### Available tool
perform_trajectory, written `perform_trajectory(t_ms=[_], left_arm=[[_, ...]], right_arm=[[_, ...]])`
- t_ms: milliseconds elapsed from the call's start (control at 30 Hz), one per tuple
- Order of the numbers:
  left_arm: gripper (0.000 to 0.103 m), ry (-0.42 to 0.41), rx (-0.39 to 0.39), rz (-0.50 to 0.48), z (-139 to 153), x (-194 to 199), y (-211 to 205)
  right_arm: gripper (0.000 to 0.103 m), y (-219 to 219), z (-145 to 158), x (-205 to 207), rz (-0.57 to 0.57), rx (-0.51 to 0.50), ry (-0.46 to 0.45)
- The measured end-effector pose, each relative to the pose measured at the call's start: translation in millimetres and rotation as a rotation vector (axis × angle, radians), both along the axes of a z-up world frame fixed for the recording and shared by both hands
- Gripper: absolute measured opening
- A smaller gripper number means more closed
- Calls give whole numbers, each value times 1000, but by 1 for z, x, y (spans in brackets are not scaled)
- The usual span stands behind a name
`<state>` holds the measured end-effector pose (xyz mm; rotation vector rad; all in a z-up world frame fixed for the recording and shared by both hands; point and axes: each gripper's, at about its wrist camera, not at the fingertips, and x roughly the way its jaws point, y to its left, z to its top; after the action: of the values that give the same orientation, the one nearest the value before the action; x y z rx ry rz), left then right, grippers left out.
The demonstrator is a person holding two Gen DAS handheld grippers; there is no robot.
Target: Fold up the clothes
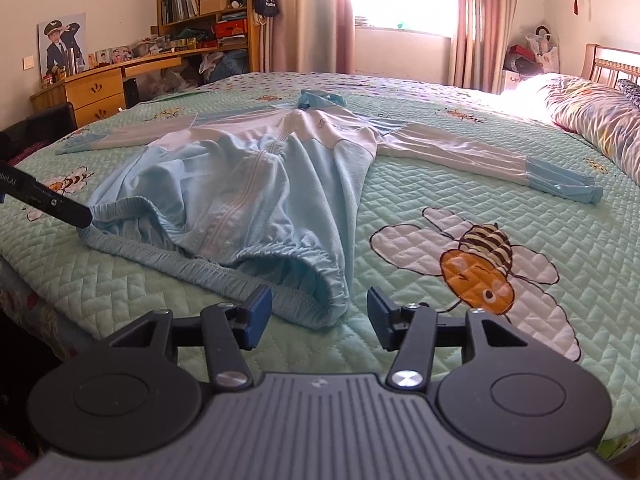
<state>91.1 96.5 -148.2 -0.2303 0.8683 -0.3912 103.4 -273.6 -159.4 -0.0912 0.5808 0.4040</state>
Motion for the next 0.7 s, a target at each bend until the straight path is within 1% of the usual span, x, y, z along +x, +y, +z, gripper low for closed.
perform_trajectory(t_ms=[200, 400, 467, 500, 567, 600, 633, 700], left_arm=[[80, 1, -71, -45, 6, 2, -5], [81, 3, -22, -32, 7, 9, -8], [78, 7, -6, -21, 6, 12, -8], [73, 10, -5, -10, 5, 13, -6], [49, 22, -8, 2, 4, 16, -2], [25, 26, -5, 7, 3, 17, -1], [13, 24, 5, 12, 4, 16, 0], [13, 22, 25, 22, 4, 16, 0]], right_arm=[[57, -4, -1, 0, -14, 15, -6], [58, -3, -3, 0, -8, 20, -2], [59, -2, -4, 0, -7, 19, -2], [59, -3, -4, 0, -8, 19, -2], [59, -4, -4, 0, -12, 19, -2], [59, -4, -4, -1, -12, 18, -1], [59, -3, -4, 0, -12, 17, 0], [59, -3, -5, 0, -11, 15, 2]])
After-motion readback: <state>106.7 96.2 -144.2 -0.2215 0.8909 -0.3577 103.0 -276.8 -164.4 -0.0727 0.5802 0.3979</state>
